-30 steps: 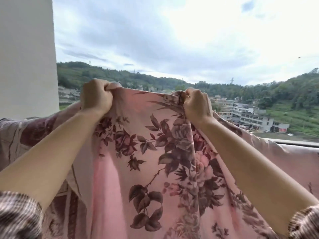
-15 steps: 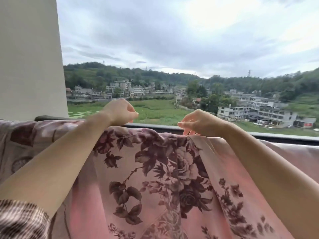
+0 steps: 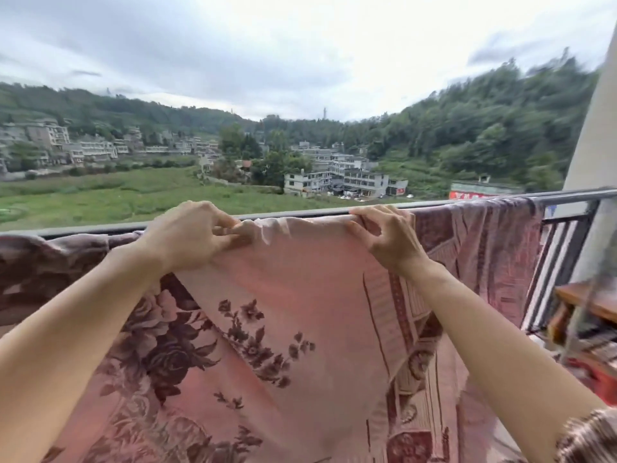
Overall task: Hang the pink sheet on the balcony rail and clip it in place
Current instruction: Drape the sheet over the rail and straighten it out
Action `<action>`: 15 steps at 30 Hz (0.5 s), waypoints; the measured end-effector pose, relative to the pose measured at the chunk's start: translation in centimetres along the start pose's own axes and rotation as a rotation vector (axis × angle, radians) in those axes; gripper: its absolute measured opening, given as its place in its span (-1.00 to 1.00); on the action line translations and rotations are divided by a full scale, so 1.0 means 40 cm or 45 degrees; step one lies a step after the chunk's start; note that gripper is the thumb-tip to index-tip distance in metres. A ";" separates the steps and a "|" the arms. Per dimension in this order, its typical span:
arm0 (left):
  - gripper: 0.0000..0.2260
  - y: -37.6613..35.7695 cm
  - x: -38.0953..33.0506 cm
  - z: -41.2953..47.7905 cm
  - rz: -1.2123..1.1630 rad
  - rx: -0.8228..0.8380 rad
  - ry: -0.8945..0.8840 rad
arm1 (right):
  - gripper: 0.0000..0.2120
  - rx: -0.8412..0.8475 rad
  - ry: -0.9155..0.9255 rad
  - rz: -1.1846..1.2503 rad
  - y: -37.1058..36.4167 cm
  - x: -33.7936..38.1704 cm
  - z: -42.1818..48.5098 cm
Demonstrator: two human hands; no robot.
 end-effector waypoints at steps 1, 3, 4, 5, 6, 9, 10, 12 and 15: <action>-0.76 0.006 -0.006 0.004 -0.096 0.012 -0.003 | -0.71 0.035 0.034 0.010 0.008 -0.030 0.005; -0.77 0.014 -0.025 0.015 -0.273 -0.029 0.037 | -0.74 0.104 0.143 0.060 0.027 -0.055 0.026; -0.78 0.015 -0.038 0.028 -0.334 -0.098 0.068 | -0.80 0.111 0.186 0.057 0.040 -0.067 0.045; -0.77 0.006 -0.062 0.052 -0.367 -0.209 0.085 | -0.82 0.105 0.207 0.017 0.056 -0.092 0.071; -0.75 0.003 -0.085 0.080 -0.337 -0.344 0.091 | -0.78 0.091 0.190 -0.074 0.072 -0.112 0.103; -0.67 -0.019 -0.191 0.205 0.069 -0.652 0.170 | -0.70 0.039 0.004 -0.237 0.137 -0.185 0.206; -0.65 -0.024 -0.229 0.257 0.157 -0.680 0.242 | -0.67 0.006 -0.076 -0.198 0.161 -0.208 0.245; -0.61 -0.029 -0.293 0.348 0.178 -0.713 0.382 | -0.60 -0.108 -0.213 -0.007 0.197 -0.241 0.313; -0.68 -0.069 -0.334 0.416 0.062 -0.803 0.510 | -0.65 -0.119 -0.269 0.196 0.198 -0.287 0.363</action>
Point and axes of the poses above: each hand's wrist, its own z-axis towards the middle knuckle, its own y-axis out of the back of the hand, x = y × z, the point moved 1 cm from there along z, towards the middle knuckle, and after that the axes turned 3 degrees about x, right-handed, at the moved point
